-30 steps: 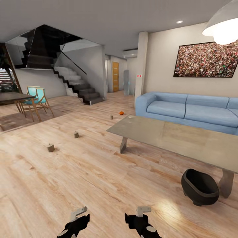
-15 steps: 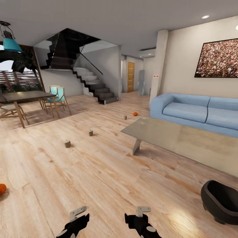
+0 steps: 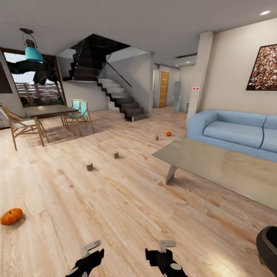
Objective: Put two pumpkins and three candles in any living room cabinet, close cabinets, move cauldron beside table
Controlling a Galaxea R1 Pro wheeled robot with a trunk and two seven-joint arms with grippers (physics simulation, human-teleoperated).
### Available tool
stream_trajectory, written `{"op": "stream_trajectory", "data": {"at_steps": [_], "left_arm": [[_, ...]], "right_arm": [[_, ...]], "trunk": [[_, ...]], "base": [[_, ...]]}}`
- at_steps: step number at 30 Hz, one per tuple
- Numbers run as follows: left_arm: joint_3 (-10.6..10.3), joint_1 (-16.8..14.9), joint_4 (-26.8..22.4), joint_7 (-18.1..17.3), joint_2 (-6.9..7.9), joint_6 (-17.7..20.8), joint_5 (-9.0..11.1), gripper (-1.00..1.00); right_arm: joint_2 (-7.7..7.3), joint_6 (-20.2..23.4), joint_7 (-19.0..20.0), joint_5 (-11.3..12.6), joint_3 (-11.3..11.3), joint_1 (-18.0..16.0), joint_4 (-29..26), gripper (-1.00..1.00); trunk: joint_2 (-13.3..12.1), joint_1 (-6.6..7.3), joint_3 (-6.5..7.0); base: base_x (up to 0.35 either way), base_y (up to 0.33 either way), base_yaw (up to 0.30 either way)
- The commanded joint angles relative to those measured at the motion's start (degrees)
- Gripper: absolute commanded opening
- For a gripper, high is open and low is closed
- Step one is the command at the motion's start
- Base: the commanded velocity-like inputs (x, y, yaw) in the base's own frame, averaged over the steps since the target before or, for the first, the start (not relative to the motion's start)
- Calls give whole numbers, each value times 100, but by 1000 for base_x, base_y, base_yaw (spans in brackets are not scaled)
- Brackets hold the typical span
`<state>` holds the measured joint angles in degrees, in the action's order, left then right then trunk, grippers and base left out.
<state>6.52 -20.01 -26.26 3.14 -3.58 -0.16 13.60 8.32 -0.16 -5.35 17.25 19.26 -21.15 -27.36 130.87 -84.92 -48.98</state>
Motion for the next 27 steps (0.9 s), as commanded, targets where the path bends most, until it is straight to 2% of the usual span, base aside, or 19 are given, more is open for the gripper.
{"op": "stream_trajectory", "data": {"at_steps": [1,14,20,22,27], "left_arm": [[1,-3,-2,11,-3,-2,60,100],[-5,-3,-3,11,-12,-2,64,100],[-4,-3,-2,11,-12,-2,64,100],[-2,-3,-2,13,-11,-3,64,100],[-2,-3,-2,19,-5,-10,64,100]], "right_arm": [[-6,-2,-50,57,49,-5,-7,100],[-6,5,-62,52,51,-3,-7,100],[-6,5,-60,50,80,-4,-13,100],[-6,7,-62,56,168,-3,-9,100],[-6,7,-68,59,234,-4,-9,100]], "trunk": [[2,1,-6],[2,1,-6],[2,1,-6],[2,1,-6],[2,1,-6]], "base": [[-4,-96,283],[-104,-55,290],[-9,-249,291],[19,-296,291],[156,-253,291]]}}
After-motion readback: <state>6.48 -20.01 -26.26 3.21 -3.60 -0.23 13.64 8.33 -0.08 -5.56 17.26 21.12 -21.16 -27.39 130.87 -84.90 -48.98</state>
